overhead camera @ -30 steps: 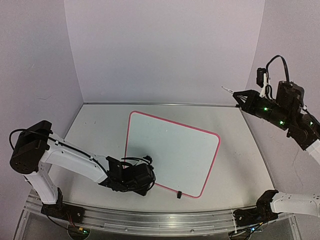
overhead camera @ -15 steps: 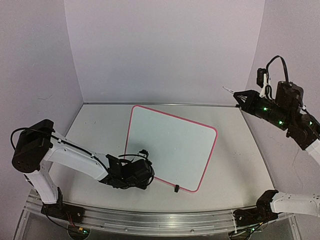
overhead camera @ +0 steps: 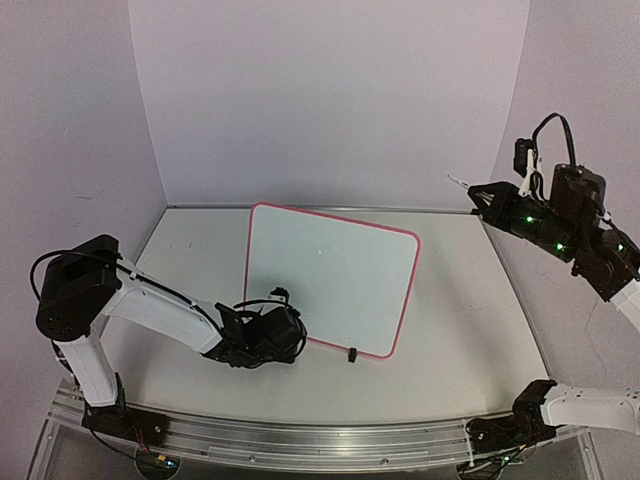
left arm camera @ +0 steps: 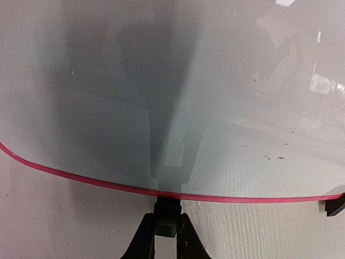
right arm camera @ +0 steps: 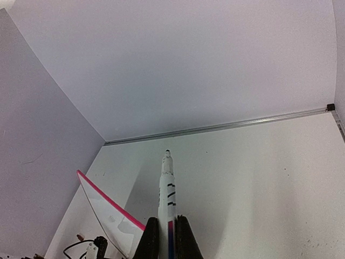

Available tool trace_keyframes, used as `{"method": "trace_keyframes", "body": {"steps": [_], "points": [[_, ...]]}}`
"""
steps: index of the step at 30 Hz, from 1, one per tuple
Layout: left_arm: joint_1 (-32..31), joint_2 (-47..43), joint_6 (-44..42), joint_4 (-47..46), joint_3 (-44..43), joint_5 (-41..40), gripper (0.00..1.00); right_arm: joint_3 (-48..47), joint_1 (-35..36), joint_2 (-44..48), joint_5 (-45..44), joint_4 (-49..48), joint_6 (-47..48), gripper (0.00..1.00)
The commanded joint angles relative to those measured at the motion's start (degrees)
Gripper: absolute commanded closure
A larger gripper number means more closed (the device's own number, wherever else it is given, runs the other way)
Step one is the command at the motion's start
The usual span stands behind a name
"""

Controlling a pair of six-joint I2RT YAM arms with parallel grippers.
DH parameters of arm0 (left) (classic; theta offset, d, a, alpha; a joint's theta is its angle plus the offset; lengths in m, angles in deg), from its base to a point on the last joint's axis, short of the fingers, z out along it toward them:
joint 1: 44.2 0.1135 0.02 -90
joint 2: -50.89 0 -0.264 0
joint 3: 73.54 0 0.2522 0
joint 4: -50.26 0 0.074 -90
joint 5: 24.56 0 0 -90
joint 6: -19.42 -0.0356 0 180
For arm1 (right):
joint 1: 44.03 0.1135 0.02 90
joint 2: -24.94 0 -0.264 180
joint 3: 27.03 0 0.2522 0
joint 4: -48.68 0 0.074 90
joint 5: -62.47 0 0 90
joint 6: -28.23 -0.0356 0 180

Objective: Write a sentence on the whiteboard
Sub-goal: Move the whiteboard stand to the center of the board.

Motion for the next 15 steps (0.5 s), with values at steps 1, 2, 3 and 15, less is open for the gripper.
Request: {"method": "trace_keyframes", "body": {"steps": [1, 2, 3, 15], "points": [[3.11, 2.11, 4.99, -2.68, -2.26, -7.01, 1.00, 0.61, -0.10, 1.10, -1.26, -1.31, -0.54, 1.00], [3.51, 2.47, 5.53, -2.53, -2.56, -7.25, 1.00, 0.77, -0.10, 1.34, -1.32, -1.29, -0.58, 1.00], [3.96, 2.78, 5.92, -2.52, -2.94, -7.31, 1.00, 0.99, -0.10, 1.50, -1.41, -1.29, -0.57, 1.00], [5.99, 7.32, 10.45, -2.70, -8.30, -7.89, 1.00, 1.91, -0.10, 3.04, -2.23, -1.20, -0.45, 1.00]]}}
